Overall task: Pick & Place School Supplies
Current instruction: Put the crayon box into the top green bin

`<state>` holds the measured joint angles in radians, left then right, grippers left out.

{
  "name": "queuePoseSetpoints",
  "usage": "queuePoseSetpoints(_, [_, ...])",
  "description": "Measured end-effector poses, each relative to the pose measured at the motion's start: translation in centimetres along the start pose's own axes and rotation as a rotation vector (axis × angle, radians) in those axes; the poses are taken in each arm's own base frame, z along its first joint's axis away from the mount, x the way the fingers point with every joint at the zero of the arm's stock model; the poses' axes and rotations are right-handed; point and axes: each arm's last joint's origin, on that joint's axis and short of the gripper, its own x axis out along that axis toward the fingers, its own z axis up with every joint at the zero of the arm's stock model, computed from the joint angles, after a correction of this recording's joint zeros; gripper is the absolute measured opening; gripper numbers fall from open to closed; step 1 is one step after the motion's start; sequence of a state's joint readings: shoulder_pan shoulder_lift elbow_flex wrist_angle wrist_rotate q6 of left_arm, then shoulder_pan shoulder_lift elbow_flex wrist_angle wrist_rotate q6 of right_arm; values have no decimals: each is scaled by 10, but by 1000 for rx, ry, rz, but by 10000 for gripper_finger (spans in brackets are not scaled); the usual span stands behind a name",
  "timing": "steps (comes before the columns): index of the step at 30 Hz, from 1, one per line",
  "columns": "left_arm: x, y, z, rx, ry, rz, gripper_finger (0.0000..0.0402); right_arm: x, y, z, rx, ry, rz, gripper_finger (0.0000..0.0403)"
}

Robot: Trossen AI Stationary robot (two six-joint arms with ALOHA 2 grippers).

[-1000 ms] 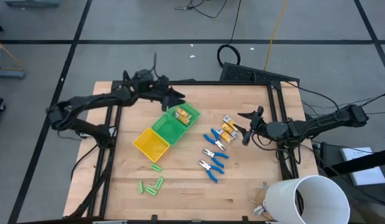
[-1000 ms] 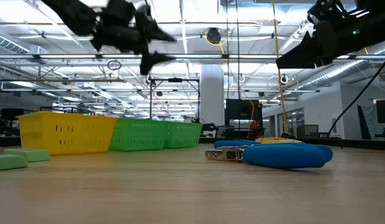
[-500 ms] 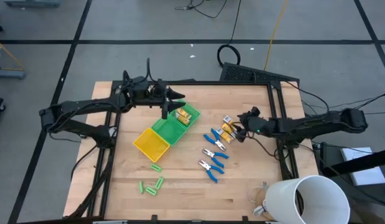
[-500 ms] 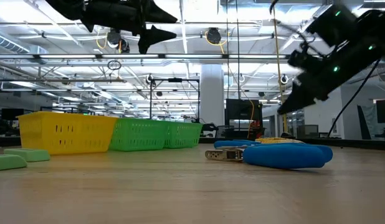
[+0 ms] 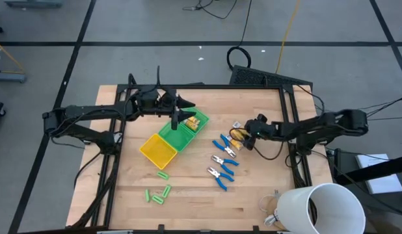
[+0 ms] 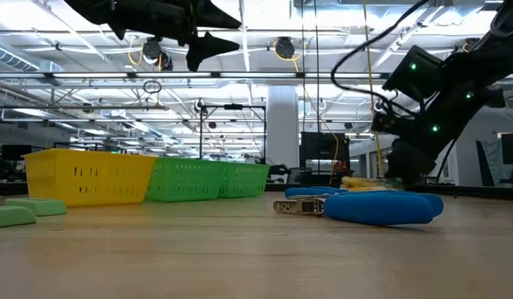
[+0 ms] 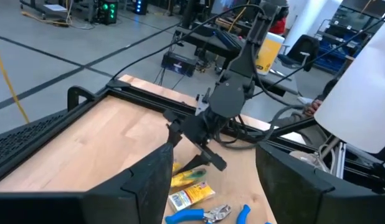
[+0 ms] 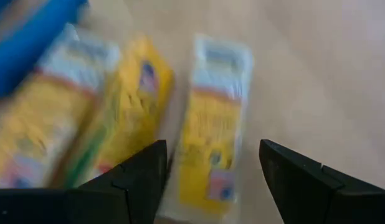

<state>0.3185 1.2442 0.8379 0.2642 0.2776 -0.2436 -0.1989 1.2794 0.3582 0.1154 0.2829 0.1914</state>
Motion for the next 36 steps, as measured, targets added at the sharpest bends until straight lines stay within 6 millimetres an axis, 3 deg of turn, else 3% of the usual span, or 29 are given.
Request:
queuePoseSetpoints(11, [1, -4, -2, 15, 11, -15, 208, 4, 0, -2, 12, 39, 52, 241])
queuePoseSetpoints(26, [1, -4, -2, 6, 11, -15, 225, 4, 1, -4, -26, 56, 67, 143])
queuePoseSetpoints(36, [2, -10, -3, 2, 16, -34, 213, -4, -1, 0, -69, 11, 71, 130])
